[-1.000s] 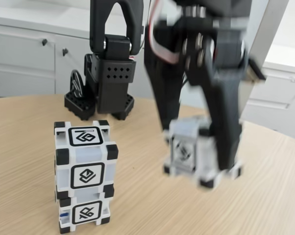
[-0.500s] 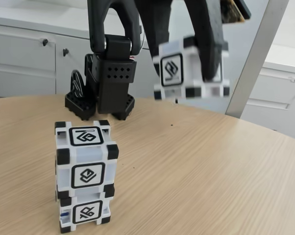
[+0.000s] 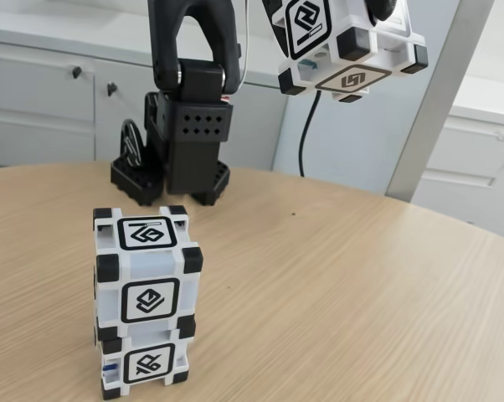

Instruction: Stack cubes from left to right.

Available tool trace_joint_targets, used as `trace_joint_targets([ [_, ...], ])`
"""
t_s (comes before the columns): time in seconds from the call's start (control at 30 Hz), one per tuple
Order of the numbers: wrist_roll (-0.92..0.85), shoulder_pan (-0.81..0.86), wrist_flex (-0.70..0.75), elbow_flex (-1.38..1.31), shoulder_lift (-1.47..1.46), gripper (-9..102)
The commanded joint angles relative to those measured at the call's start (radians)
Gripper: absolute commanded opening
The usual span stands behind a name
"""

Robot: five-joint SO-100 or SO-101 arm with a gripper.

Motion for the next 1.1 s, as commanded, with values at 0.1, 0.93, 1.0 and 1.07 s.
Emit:
trace_joint_targets([
  [0.1, -0.011, 0.071, 0.008, -0.038, 0.009, 13],
  [0.93, -0.100, 0.387, 0.008, -0.025, -0.258, 13],
  [1.0, -0.095, 0.388, 0.008, -0.025, -0.265, 13],
  [1.07, -0.089, 0.388, 0.008, -0.025, -0.279, 13],
])
